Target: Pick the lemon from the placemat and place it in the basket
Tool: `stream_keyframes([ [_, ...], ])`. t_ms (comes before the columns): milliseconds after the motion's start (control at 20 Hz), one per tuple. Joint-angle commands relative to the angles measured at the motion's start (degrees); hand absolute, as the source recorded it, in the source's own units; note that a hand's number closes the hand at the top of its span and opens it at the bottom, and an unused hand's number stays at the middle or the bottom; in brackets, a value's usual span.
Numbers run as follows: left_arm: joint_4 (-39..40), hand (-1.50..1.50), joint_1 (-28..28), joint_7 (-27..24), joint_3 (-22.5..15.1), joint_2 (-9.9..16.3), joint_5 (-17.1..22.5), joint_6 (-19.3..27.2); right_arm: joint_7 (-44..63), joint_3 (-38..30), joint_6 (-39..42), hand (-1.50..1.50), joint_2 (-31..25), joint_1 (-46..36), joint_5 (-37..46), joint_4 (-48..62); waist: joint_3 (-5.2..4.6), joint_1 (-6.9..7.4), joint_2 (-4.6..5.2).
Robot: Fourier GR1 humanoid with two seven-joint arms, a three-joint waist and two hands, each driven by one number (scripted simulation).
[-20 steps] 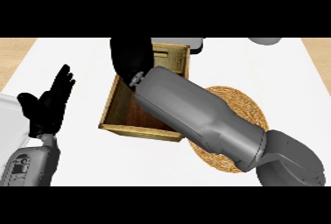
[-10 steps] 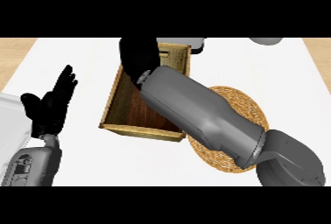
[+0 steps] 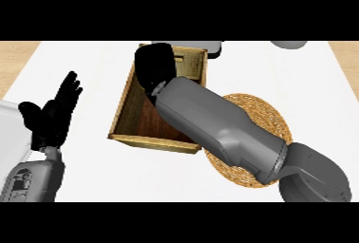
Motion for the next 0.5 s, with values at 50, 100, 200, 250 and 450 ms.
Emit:
stream_keyframes([
  [50,0.7,0.0,-0.6,0.1,1.1,1.7,1.0,-1.8,1.5,-0.2,1.1,1.5,0.0,0.7,-3.5,0.4,-0.01,0.2,0.07],
  [100,0.4,0.0,-1.3,1.4,1.0,1.3,0.3,-0.5,2.6,-1.6,2.9,1.5,0.0,0.0,-4.2,0.6,0.02,-0.52,-0.12],
  [200,-3.0,0.0,0.8,1.8,-0.2,0.2,-0.3,0.3,1.0,-1.0,1.9,1.5,0.0,1.5,-3.1,3.6,0.04,-0.48,-0.15],
  [250,1.8,0.0,-4.4,1.9,0.1,0.3,-0.9,0.9,5.2,1.3,2.9,1.5,0.0,1.9,-4.1,0.1,0.0,-0.38,0.04],
  [450,-0.8,0.0,-0.7,1.4,0.1,-0.4,-1.0,1.6,7.2,-0.1,-0.9,-1.5,0.0,2.2,-4.0,1.1,0.03,-0.57,-0.15],
])
